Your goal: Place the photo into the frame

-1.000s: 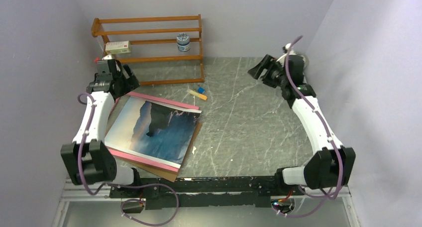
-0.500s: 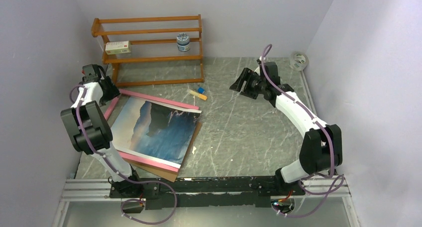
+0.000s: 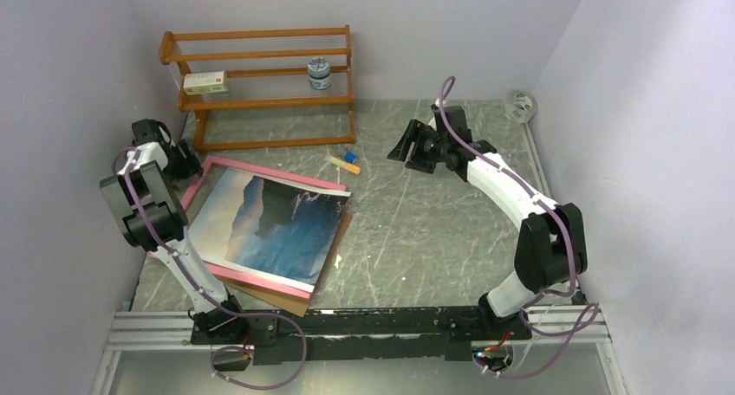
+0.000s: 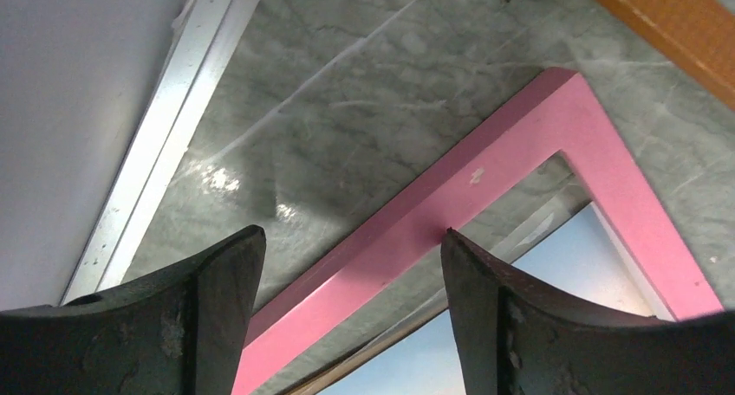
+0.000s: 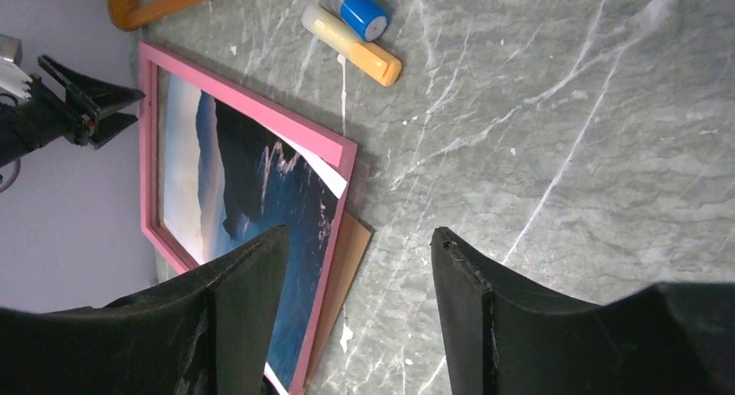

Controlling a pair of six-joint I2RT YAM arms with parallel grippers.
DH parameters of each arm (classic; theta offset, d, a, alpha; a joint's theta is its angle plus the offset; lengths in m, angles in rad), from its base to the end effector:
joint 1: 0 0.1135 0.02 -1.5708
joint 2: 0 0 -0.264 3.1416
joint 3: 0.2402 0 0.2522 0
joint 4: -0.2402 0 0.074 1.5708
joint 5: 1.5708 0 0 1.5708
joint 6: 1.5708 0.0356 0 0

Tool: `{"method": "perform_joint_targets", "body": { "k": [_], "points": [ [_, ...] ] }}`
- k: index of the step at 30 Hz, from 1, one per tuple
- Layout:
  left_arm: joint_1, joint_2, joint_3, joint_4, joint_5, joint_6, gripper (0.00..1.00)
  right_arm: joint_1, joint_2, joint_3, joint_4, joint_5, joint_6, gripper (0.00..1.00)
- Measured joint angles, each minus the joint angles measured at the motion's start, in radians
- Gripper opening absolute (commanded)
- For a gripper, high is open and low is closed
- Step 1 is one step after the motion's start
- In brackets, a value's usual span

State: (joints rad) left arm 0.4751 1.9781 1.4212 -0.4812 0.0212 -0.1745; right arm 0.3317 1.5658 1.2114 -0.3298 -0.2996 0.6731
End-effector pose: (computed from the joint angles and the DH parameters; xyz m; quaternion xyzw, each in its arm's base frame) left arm 0.3737 0.1914 0.1830 -0.3052 0.9151 0.0293 0.2618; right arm 0.3303 0.1249 0.2805 0.0887 0.8911 0.3224 0.3068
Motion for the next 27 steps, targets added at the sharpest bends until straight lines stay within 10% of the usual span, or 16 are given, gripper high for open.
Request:
{"method": "perform_joint_targets", "body": {
  "k": [8,17,27],
  "points": [
    [0.005,0.076,0.122,-0.067,0.097,0.075,0.65,0.014,0.021,0.011,-0.032,0.008,0.043,0.61],
    [0.005,0.116,0.165,-0.137,0.196,0.166,0.74,0.059,0.034,0.049,-0.048,0.030,0.071,0.59],
    [0.005,0.132,0.158,-0.138,0.217,0.200,0.53,0.087,0.035,0.050,-0.073,0.042,0.080,0.58]
  ]
}}
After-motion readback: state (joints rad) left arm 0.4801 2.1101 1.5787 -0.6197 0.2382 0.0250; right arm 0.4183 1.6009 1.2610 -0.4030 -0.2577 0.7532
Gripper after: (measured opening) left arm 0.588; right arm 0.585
